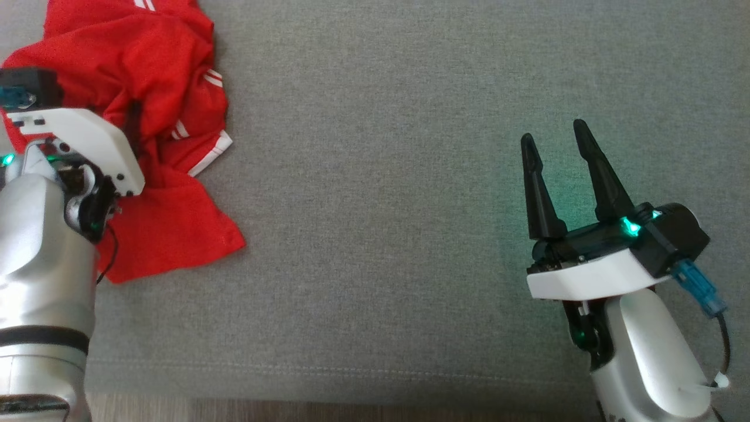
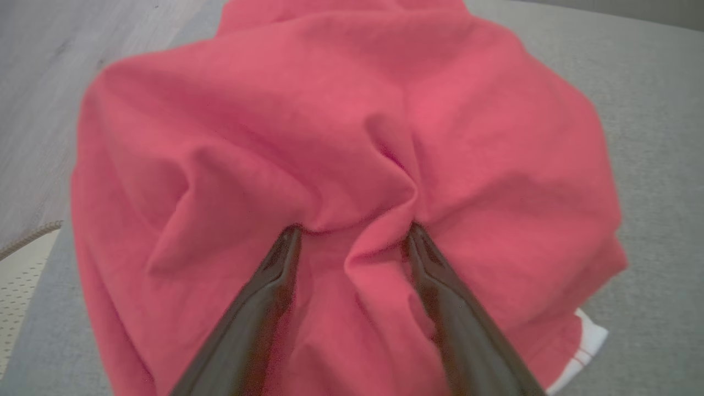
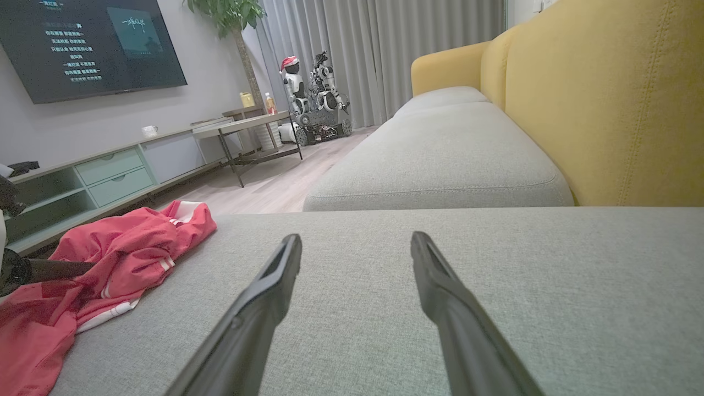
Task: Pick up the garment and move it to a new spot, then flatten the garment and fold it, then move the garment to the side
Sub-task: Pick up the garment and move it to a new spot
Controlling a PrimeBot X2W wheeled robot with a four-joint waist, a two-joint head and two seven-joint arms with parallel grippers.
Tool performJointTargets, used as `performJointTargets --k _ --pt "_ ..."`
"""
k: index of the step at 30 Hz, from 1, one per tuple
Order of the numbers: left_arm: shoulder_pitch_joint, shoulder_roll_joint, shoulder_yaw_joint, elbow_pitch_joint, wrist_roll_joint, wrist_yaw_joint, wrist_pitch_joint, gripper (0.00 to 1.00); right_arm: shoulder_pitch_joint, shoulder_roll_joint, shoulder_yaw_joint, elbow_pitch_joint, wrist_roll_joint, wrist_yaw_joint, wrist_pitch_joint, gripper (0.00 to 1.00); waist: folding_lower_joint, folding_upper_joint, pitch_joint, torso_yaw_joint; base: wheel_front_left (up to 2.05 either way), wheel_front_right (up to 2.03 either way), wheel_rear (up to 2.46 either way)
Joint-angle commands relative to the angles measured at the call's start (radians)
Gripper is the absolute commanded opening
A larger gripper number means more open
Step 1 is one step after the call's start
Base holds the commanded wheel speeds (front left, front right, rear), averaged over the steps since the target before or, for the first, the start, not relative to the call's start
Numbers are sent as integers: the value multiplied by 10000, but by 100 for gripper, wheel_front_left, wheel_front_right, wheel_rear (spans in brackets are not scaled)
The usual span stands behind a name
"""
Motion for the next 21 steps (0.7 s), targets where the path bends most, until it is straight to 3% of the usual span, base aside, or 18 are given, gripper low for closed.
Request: performJointTargets --k 1,2,3,4,12,21 --pt "-471 658 235 70 99 -22 -125 100 -209 -28 231 -369 -70 -7 -64 100 0 0 61 -38 0 0 0" --pt "-525 667 223 236 90 -33 -187 100 -214 -28 227 -372 -75 -7 -64 100 0 0 74 -43 0 0 0" --pt "-571 646 231 399 45 -46 -234 70 -215 -28 219 -373 -80 -7 -64 100 0 0 79 -40 0 0 0" --pt "-625 626 240 514 10 -58 -349 0 -212 -27 202 -370 -85 -7 -64 100 0 0 74 -30 0 0 0" --pt "-880 554 176 952 -73 -140 -1629 0 -158 -23 129 -260 -63 -7 -65 100 0 0 -291 205 0 0 0" --pt "-809 422 262 360 -298 -196 -3077 0 86 -13 137 -91 102 -7 -65 100 0 0 -1169 508 0 0 0"
